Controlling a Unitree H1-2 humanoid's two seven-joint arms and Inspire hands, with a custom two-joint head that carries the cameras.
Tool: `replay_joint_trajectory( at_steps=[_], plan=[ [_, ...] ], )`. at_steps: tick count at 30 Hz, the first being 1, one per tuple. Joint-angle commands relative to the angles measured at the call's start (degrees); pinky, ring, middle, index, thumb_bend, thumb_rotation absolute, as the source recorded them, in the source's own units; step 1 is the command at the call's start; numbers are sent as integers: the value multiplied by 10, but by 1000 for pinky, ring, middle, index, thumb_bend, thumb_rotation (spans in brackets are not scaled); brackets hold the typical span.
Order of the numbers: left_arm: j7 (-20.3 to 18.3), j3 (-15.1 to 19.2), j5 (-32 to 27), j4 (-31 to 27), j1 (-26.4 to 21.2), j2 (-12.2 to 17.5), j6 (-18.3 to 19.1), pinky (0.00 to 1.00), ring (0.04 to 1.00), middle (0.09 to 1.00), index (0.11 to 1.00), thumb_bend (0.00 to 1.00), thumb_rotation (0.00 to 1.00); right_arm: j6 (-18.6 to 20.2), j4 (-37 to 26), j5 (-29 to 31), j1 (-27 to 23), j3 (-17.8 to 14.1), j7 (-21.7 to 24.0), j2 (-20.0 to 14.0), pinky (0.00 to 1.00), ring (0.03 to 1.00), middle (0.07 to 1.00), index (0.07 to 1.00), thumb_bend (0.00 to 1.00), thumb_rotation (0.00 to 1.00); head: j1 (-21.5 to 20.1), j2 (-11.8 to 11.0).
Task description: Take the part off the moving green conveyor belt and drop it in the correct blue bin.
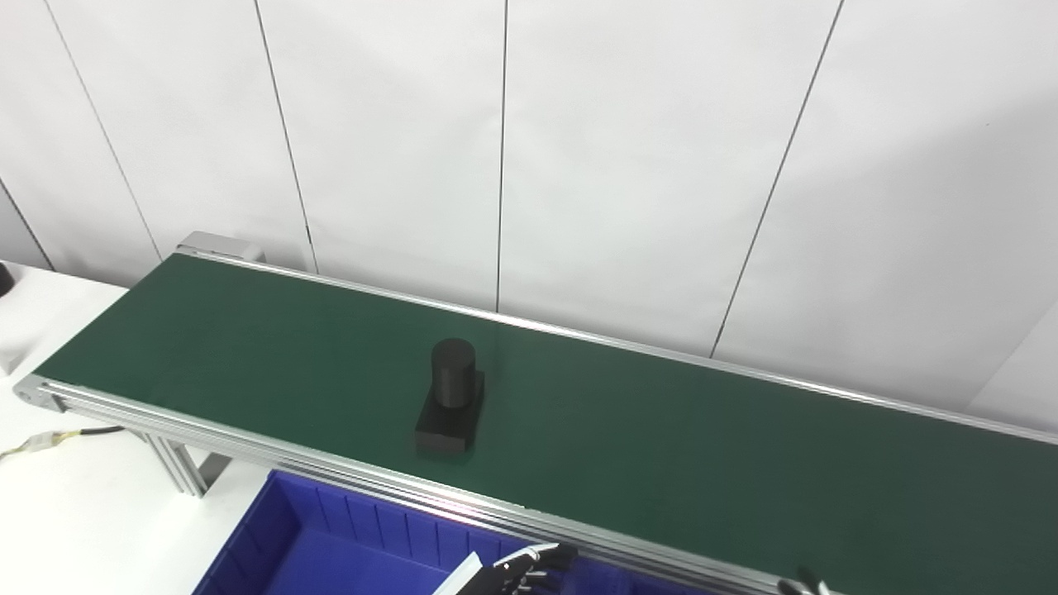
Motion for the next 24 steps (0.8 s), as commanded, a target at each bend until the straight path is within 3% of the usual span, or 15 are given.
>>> replay_joint_trajectory(
  at_steps=[1,6,14,20,24],
  plan=[
    [2,-1,-15,-2,-14,-7,-22,726,794,856,857,912,70,-42,-27,-2,-13,-10,-16,2,835,896,921,1000,776,103,0,0],
    [0,-1,-27,10,-20,-11,-26,739,806,861,864,913,71,-34,-60,1,-46,-17,-13,12,809,886,921,1000,782,212,-3,-4],
    [-12,-6,-44,23,-27,-13,-39,747,813,859,865,911,85,61,-109,-6,-150,-17,24,15,862,914,933,1000,838,341,-6,-6],
    [-21,-9,-52,31,-29,-14,-51,742,810,857,866,916,80,124,-116,-13,-213,-11,48,20,877,917,930,1000,880,351,-12,-7],
    [-22,-12,-51,34,-31,-15,-54,737,806,855,863,918,80,165,-108,-27,-251,1,76,11,872,920,925,1000,856,323,-16,-7]
  ],
)
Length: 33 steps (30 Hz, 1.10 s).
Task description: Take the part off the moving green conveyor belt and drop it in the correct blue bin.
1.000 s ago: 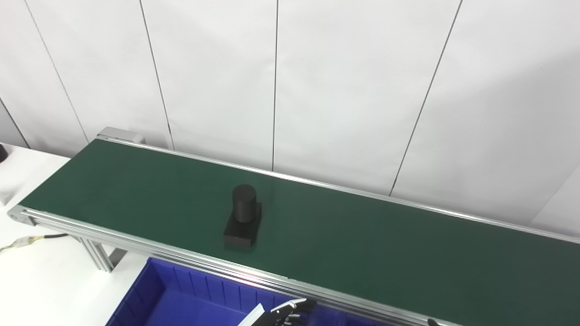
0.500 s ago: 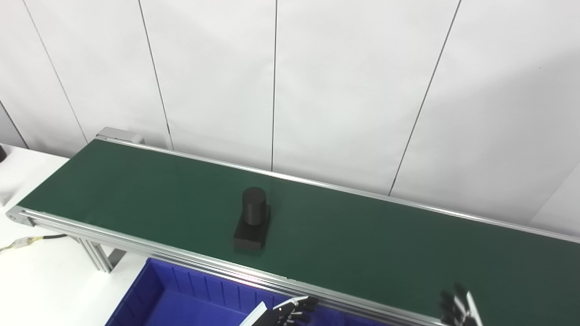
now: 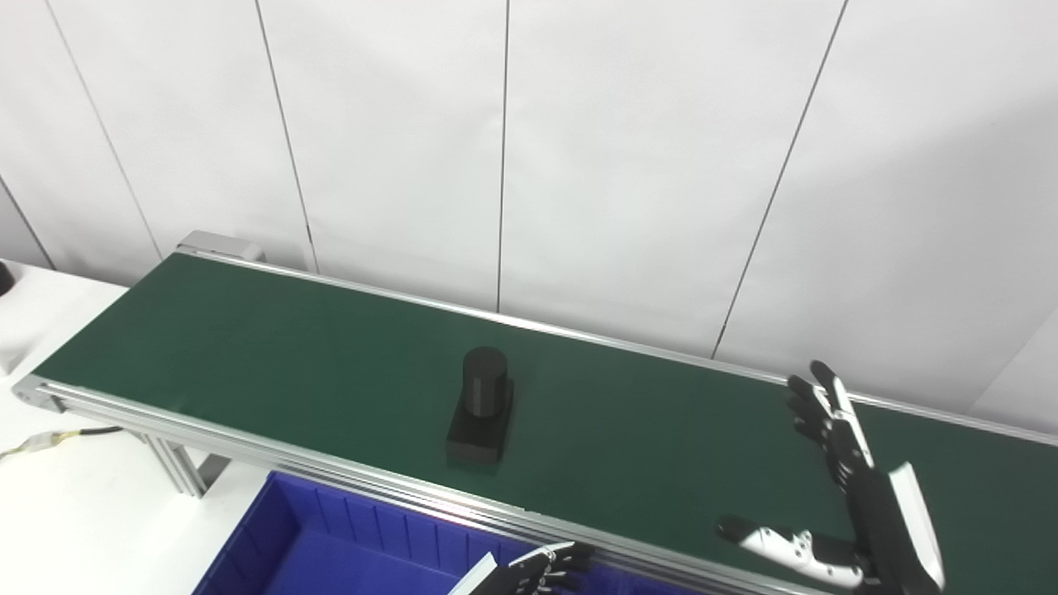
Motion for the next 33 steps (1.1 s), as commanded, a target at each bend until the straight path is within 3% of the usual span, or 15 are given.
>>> replay_joint_trajectory(
  at_steps=[1,5,11,18,24,33],
  plan=[
    [1,-3,-1,-6,-11,-2,-27,732,803,853,863,920,89,28,-13,-10,-34,8,18,-8,869,920,930,1000,849,316,1,0],
    [4,-7,6,-3,-12,-2,-33,723,798,851,865,928,111,55,14,-22,-72,22,38,-11,871,913,933,998,849,311,-3,6],
    [10,-10,16,0,-12,-3,-42,710,789,846,870,936,128,84,74,-1,-118,25,41,12,877,932,932,1000,872,334,-10,9],
    [12,-14,22,10,-14,-3,-57,705,781,844,868,932,133,86,167,-12,-173,36,21,44,835,896,902,1000,916,407,-16,11],
    [-15,-18,2,9,-19,2,-39,707,785,849,874,914,138,84,249,-7,-209,44,3,81,837,891,920,1000,932,390,-33,15],
    [-26,-19,-11,7,-18,2,-39,677,775,826,834,911,141,91,352,-74,-258,88,-30,89,701,855,931,1000,977,439,-57,21]
  ],
)
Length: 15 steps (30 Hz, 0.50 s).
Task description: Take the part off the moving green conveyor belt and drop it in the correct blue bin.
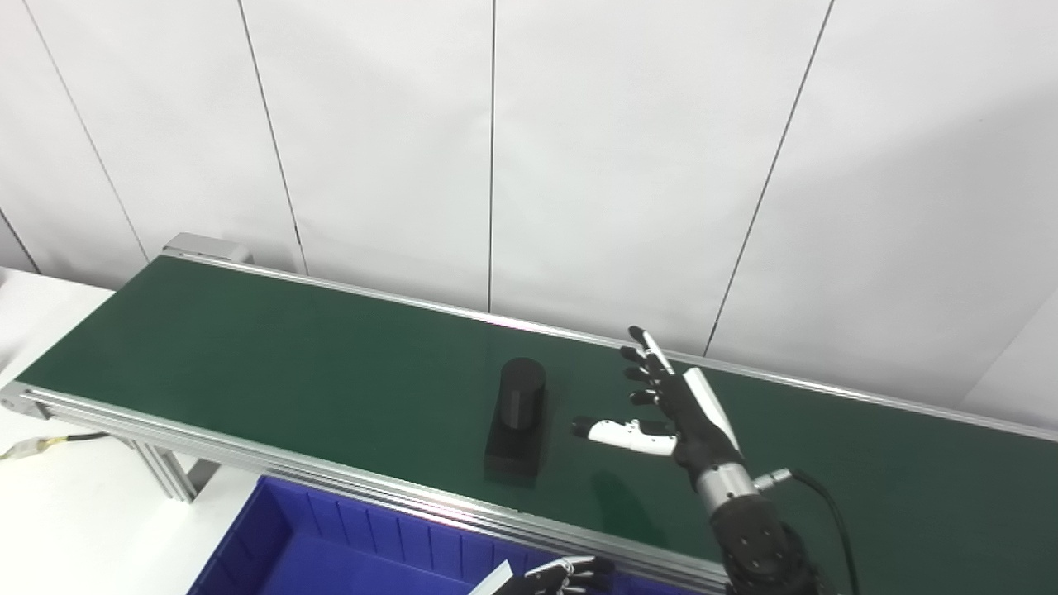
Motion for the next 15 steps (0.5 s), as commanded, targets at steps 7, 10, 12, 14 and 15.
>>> replay_joint_trajectory(
  at_steps=[7,10,12,14,15],
  plan=[
    [-25,-5,-22,-25,-7,9,-3,674,790,840,828,920,147,11,41,-32,-63,21,-22,12,695,863,953,1000,1000,429,-20,6],
    [-36,-8,-25,-34,-6,13,4,654,770,833,841,910,149,12,67,-61,-77,35,-38,12,749,896,975,1000,1000,437,-26,9],
    [-42,-11,-26,-40,-5,17,11,639,752,822,842,909,155,13,94,-74,-90,41,-52,15,758,888,976,1000,1000,437,-30,11],
    [-46,-12,-26,-44,-4,20,14,636,747,818,841,911,160,16,116,-81,-101,42,-61,20,773,892,978,1000,1000,436,-33,13],
    [-47,-12,-26,-45,-3,21,15,630,742,815,844,909,156,16,124,-83,-105,43,-65,21,796,898,982,1000,1000,429,-33,13]
  ],
)
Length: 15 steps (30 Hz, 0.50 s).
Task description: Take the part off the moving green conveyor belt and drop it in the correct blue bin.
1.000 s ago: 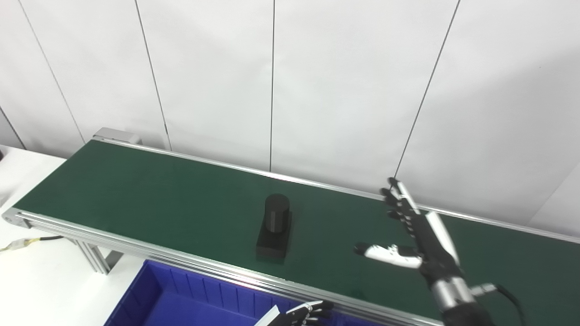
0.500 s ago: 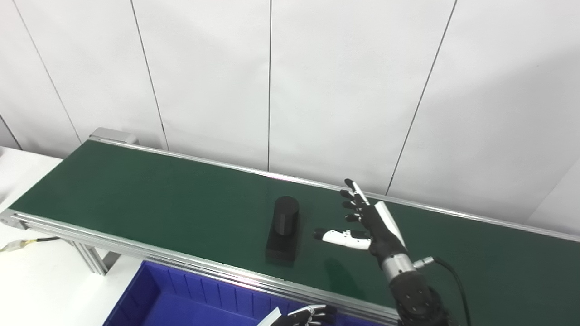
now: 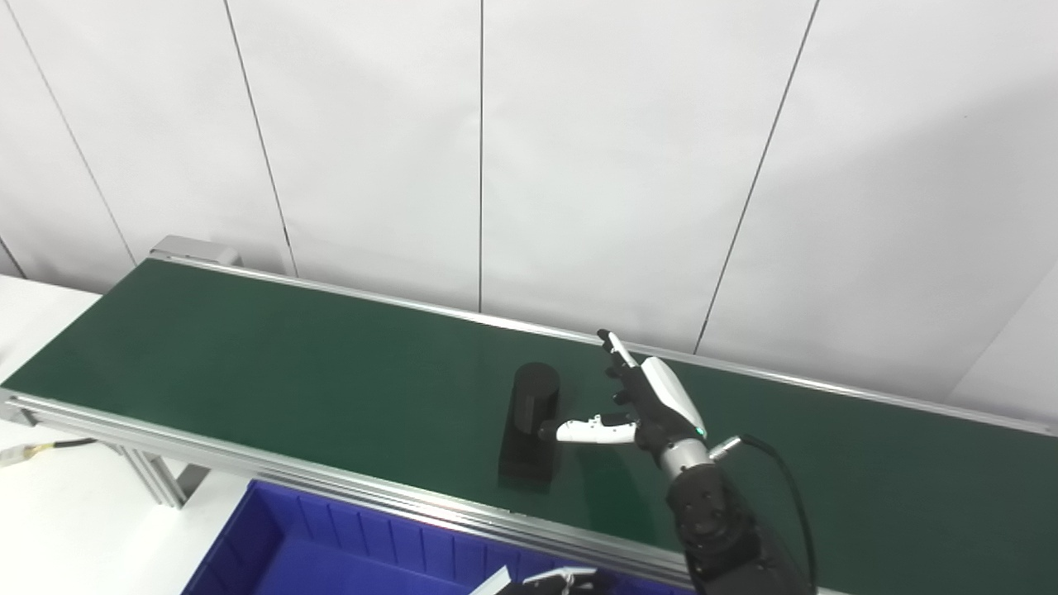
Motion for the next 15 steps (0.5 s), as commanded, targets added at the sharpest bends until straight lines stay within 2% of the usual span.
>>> replay_joint_trajectory(
  at_steps=[1,5,15],
  plan=[
    [-3,-3,-5,-23,-4,2,-6,626,739,814,845,909,153,7,9,-8,-40,1,-21,13,808,902,984,1000,1000,425,-3,2],
    [-4,-4,1,-35,1,4,5,623,733,816,848,909,162,-3,53,-16,-57,9,-38,19,860,917,977,1000,1000,446,-7,7],
    [-16,-9,-7,-64,10,14,15,628,717,798,827,898,162,-24,140,-25,-83,28,-85,36,871,914,960,993,1000,434,-18,20]
  ],
)
